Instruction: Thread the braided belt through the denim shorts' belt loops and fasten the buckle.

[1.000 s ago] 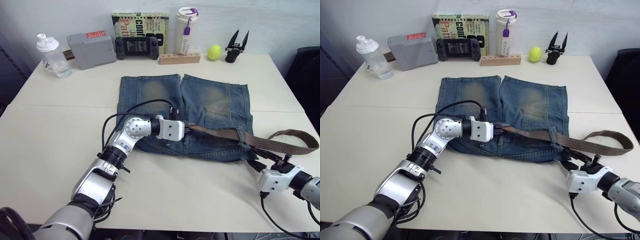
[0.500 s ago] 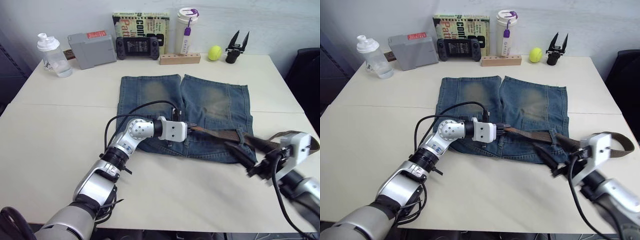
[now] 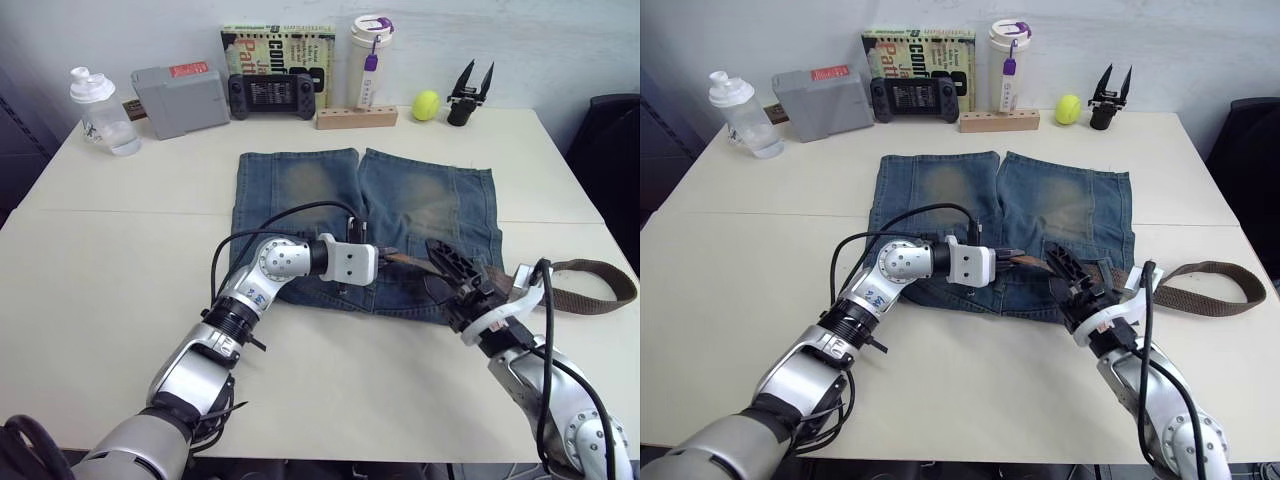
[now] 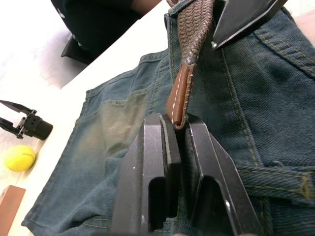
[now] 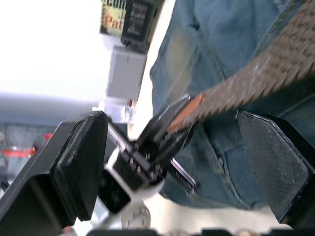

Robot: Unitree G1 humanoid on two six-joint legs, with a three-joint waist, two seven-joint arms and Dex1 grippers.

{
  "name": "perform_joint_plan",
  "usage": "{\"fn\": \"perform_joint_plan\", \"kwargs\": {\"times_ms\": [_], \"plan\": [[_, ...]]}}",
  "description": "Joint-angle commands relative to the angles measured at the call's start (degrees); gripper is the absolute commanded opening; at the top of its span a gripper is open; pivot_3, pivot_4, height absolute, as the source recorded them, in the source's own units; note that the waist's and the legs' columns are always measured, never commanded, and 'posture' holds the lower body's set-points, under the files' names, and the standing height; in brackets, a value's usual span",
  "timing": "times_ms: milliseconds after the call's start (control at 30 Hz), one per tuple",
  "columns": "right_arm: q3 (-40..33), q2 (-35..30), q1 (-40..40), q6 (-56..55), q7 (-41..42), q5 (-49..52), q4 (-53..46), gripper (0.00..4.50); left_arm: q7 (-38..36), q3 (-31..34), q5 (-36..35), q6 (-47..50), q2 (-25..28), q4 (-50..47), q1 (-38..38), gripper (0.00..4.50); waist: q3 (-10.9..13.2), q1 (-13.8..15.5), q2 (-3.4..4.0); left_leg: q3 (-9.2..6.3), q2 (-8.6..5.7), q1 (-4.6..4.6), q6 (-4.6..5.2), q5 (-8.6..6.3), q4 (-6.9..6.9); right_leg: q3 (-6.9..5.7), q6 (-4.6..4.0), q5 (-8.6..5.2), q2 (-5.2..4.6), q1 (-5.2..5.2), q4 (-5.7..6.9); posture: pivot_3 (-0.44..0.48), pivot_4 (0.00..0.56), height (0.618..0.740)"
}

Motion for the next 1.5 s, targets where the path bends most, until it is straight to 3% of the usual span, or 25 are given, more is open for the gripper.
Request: {"fn": "perform_joint_plan", "kwargs": {"times_ms": [33,100,200,433,467,533,667,900,1000,1100,1300,1500], "plan": [[-1.0,2.19,-1.8,0.72,-1.74,-0.29,0.91,4.42,0.31,0.03,-0.67,0.33,-0.12,-3.47,0.11,0.0,0.0,-0.04,0.0,0.01,0.0,0.0,0.0,0.0,0.0,0.0,0.0,0.0,0.0,0.0,0.0,0.0,0.15,0.693],[-1.79,3.45,-2.07,0.72,-2.42,-0.54,1.52,4.42,0.37,0.01,-0.64,0.51,-0.06,-3.78,0.23,0.0,0.0,-0.04,0.0,0.01,0.0,0.0,0.01,-0.01,-0.02,0.0,0.0,0.0,0.0,-0.01,0.0,0.0,0.15,0.693],[-2.41,4.45,-1.9,1.61,-2.59,-1.23,1.97,3.57,0.42,0.03,-0.59,0.7,0.1,-4.05,0.35,0.0,0.0,-0.04,0.01,0.02,0.0,0.0,0.01,-0.01,-0.04,0.01,0.0,0.0,-0.01,-0.01,0.0,0.0,0.15,0.693],[-3.87,7.93,-2.45,1.46,-2.66,-3.95,3.64,0.34,-2.33,0.7,-3.93,1.09,0.44,-5.34,1.01,0.0,-0.02,-0.25,0.03,0.03,0.0,0.0,0.02,-0.01,-0.07,0.03,0.0,0.0,0.0,-0.05,0.01,0.0,0.15,0.693],[-4.1,8.35,-2.71,1.62,-2.52,-4.37,4.12,0.11,-3.14,0.81,-4.7,1.16,0.65,-5.78,1.27,0.0,-0.01,-0.42,0.02,0.04,0.0,0.0,0.01,-0.01,-0.08,0.04,0.0,0.0,0.0,-0.05,0.01,0.0,0.15,0.693],[-4.59,9.14,-3.35,1.81,-2.2,-5.29,5.22,0.11,-5.09,1.5,-7.17,2.34,1.09,-7.05,1.91,0.0,-0.01,-0.74,0.03,0.04,0.01,0.0,0.01,-0.01,-0.1,0.04,0.0,0.0,0.0,-0.06,0.02,0.0,0.15,0.693],[-5.41,9.99,-4.24,2.79,-1.49,-6.39,6.63,0.0,-9.0,3.94,-12.37,7.55,2.68,-10.08,2.58,1.52,-0.01,-0.87,0.03,0.03,0.02,0.0,-0.01,0.01,-0.15,0.03,-0.02,-0.01,0.01,-0.08,0.02,0.0,0.15,0.693],[-4.61,6.5,-5.16,8.26,7.38,-16.46,9.21,0.0,-20.53,11.81,-28.33,36.61,13.56,-22.53,5.12,4.43,-0.01,-1.39,0.06,0.05,0.03,0.11,-0.09,0.06,-0.34,0.06,-0.09,-0.04,0.03,-0.1,0.02,0.0,0.15,0.693],[-3.73,7.5,-5.33,8.99,10.94,-21.3,10.78,0.0,-24.58,14.38,-34.39,47.7,19.45,-28.63,6.86,4.43,-0.02,-1.36,0.07,0.02,0.04,0.17,-0.17,0.11,-0.5,0.04,-0.17,-0.09,0.04,-0.1,0.02,0.0,0.15,0.693],[-2.95,8.67,-5.66,9.98,13.32,-24.67,11.91,0.0,-24.53,16.31,-37.09,53.62,21.85,-31.05,7.27,4.43,-0.01,-1.0,0.07,-0.01,0.03,0.16,-0.19,0.12,-0.5,0.03,-0.18,-0.1,0.03,-0.1,0.02,0.0,0.15,0.693],[-0.38,11.73,-4.01,11.98,19.89,-30.29,12.4,0.0,-22.87,17.71,-37.33,58.31,24.19,-32.39,8.63,4.43,-0.02,-1.01,0.07,-0.01,0.01,0.18,-0.17,0.11,-0.56,0.05,-0.18,-0.1,0.01,-0.1,0.02,0.0,0.15,0.693],[-4.8,13.78,-2.73,12.94,25.29,-27.67,14.54,0.0,-23.8,17.01,-37.11,59.93,25.58,-34.24,10.84,4.43,-0.02,-1.43,0.07,-0.01,0.04,0.2,-0.12,0.08,-0.64,0.06,-0.19,-0.1,0.03,-0.12,0.03,0.0,0.15,0.693]]}}
